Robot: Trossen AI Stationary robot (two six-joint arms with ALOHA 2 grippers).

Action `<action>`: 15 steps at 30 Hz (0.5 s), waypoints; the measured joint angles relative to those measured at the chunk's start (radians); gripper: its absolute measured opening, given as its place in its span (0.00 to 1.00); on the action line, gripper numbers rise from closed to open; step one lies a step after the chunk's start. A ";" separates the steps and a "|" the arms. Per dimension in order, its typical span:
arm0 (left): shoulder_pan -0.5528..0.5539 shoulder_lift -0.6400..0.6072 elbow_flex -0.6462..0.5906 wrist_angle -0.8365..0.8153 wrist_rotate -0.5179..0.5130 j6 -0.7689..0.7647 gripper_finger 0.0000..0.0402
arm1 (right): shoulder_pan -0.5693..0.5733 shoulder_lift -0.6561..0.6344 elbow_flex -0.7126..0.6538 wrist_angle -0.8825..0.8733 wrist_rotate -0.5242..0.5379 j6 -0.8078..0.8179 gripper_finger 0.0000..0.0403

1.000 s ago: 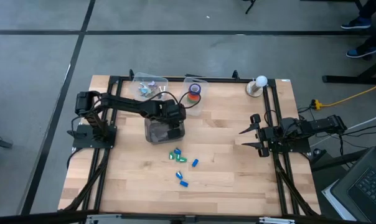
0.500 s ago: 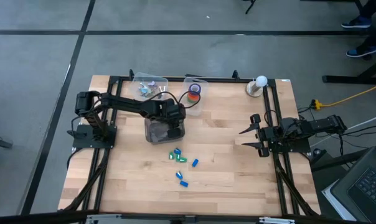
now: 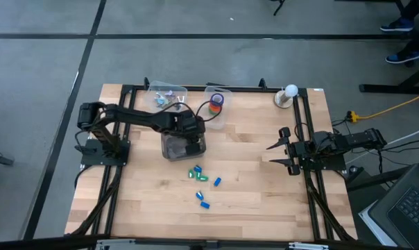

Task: Pick and place Stapler, Stapler remover, tape
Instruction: Put the green stapler into the black bin

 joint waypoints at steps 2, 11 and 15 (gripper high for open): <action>-0.015 -0.023 0.000 0.002 -0.001 0.000 0.29 | 0.000 0.000 0.000 0.000 0.000 0.000 0.56; -0.126 -0.101 0.000 0.020 0.001 -0.001 0.29 | 0.000 0.000 0.000 0.000 0.000 0.000 0.56; -0.180 -0.105 0.000 0.059 0.030 0.004 0.29 | 0.000 0.000 0.000 -0.001 0.000 0.000 0.56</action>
